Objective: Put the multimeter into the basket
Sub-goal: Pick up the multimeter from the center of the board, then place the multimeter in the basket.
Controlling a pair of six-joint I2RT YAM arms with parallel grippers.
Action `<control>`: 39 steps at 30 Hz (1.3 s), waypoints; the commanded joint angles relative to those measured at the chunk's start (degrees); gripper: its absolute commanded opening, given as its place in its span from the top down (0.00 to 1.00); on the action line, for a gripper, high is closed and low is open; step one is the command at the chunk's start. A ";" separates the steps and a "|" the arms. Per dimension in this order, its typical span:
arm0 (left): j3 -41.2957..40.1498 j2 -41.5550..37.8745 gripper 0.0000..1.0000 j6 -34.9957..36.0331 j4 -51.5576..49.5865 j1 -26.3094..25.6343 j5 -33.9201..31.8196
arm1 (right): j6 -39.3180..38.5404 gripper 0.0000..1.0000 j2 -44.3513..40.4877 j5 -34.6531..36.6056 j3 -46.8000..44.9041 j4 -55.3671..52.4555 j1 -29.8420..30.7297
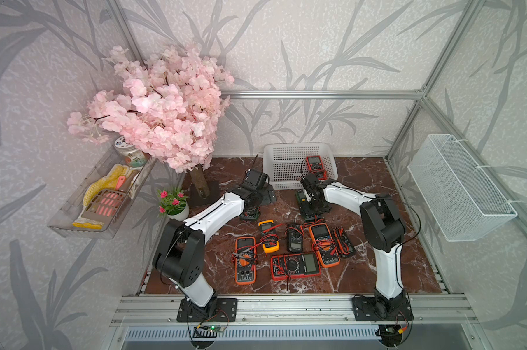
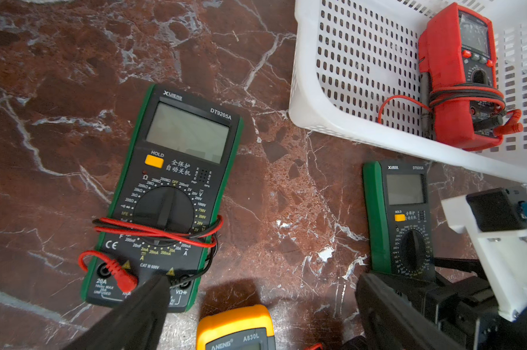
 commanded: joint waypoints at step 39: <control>4.51 -0.60 0.00 -0.99 -2.20 0.46 -0.87 | 3.64 0.48 -26.09 -8.63 1.34 -3.49 0.52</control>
